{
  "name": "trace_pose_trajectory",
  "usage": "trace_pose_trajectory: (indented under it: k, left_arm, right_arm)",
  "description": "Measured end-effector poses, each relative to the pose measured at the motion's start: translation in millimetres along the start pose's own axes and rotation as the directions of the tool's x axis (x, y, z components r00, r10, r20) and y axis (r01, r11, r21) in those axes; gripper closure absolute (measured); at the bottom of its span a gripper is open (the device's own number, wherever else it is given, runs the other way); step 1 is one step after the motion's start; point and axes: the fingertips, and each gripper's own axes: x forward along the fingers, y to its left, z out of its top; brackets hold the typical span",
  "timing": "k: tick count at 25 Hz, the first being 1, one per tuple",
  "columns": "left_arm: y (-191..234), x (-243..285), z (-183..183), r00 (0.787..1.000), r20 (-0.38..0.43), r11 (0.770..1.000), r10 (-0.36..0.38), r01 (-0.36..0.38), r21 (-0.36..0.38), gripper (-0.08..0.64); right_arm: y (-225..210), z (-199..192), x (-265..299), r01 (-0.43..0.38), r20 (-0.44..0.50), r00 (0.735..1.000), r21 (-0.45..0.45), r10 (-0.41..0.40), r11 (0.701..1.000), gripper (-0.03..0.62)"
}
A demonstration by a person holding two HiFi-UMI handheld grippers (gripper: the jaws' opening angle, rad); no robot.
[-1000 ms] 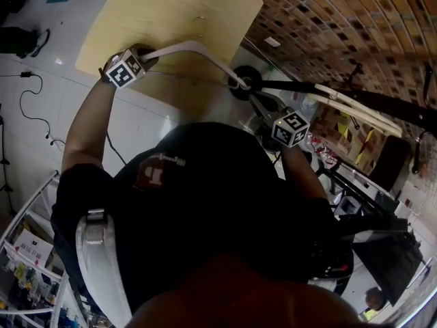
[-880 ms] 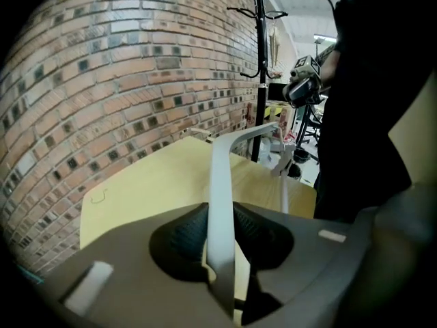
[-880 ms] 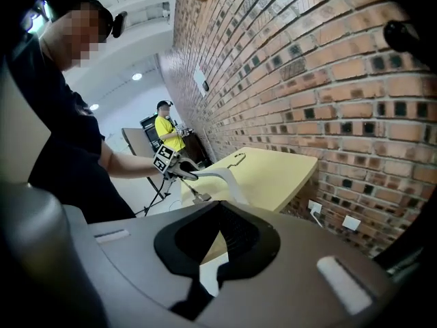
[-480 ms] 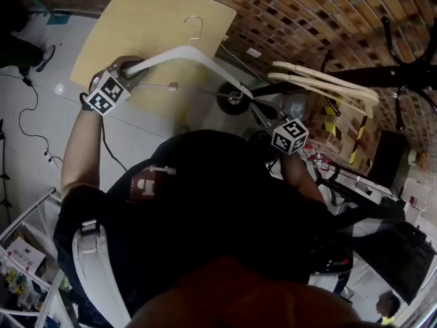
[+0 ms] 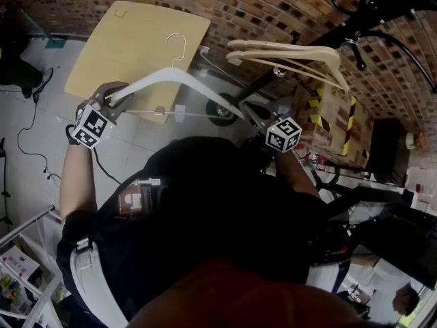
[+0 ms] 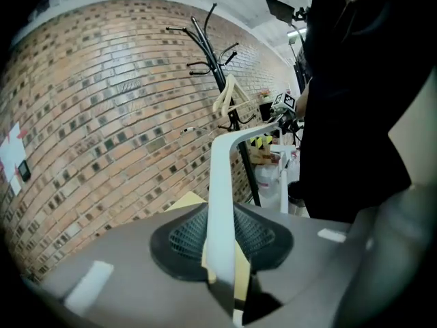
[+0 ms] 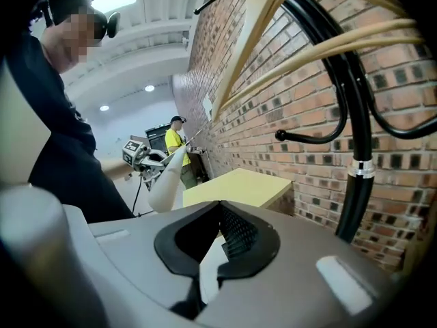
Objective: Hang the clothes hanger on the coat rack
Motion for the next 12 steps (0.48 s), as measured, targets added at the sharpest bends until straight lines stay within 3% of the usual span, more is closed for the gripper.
trace_pose_trajectory:
  k: [12]
  left_arm:
    - [-70,-1,140,0.98,0.196,0.992,-0.036,0.011,0.126,0.459]
  right_arm:
    - [-10,-28,-115,0.125,0.07,0.99,0.007,-0.125,0.992,0.578]
